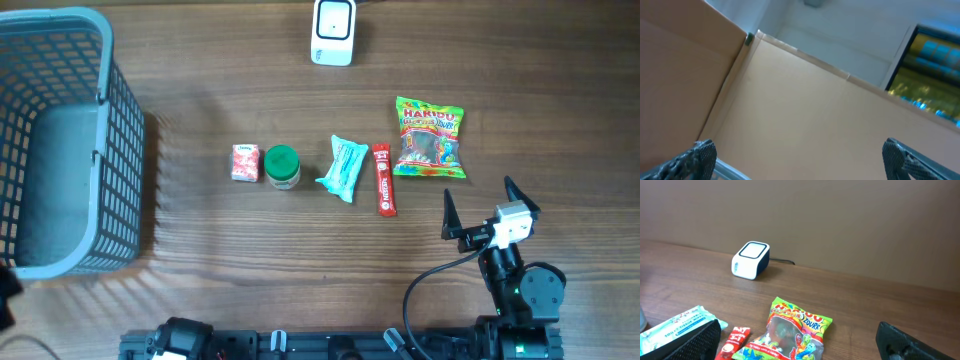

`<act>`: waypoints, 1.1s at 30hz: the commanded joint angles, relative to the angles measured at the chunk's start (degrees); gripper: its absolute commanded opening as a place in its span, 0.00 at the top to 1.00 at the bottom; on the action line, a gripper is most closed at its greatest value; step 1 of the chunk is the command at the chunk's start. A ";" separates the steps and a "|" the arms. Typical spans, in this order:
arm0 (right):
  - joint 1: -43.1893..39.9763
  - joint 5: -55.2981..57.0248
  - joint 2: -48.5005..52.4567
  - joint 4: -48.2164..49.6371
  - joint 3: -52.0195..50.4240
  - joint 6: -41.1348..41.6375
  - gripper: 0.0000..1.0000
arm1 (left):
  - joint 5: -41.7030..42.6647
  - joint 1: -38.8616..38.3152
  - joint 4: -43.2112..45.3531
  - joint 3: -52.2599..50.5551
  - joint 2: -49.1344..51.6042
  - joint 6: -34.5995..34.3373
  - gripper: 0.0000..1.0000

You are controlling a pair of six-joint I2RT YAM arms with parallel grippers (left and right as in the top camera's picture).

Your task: Scan the item barcode

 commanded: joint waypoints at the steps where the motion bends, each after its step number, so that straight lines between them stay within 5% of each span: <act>1: 0.31 0.55 -0.09 0.15 -0.07 0.07 0.00 | 1.84 0.22 2.45 -4.55 -5.68 -0.35 0.00; 12: 0.31 0.55 -0.09 0.15 -0.07 0.09 0.00 | 3.80 1.18 5.35 -9.60 -10.78 -0.42 0.00; 20: 0.31 0.55 -0.09 0.15 -0.07 0.09 0.00 | 4.20 9.90 5.31 -9.68 -11.80 -2.12 0.00; 33: 0.31 0.66 -0.09 0.20 -0.07 -0.28 0.00 | 20.13 16.72 7.91 -15.06 -15.78 -9.62 0.00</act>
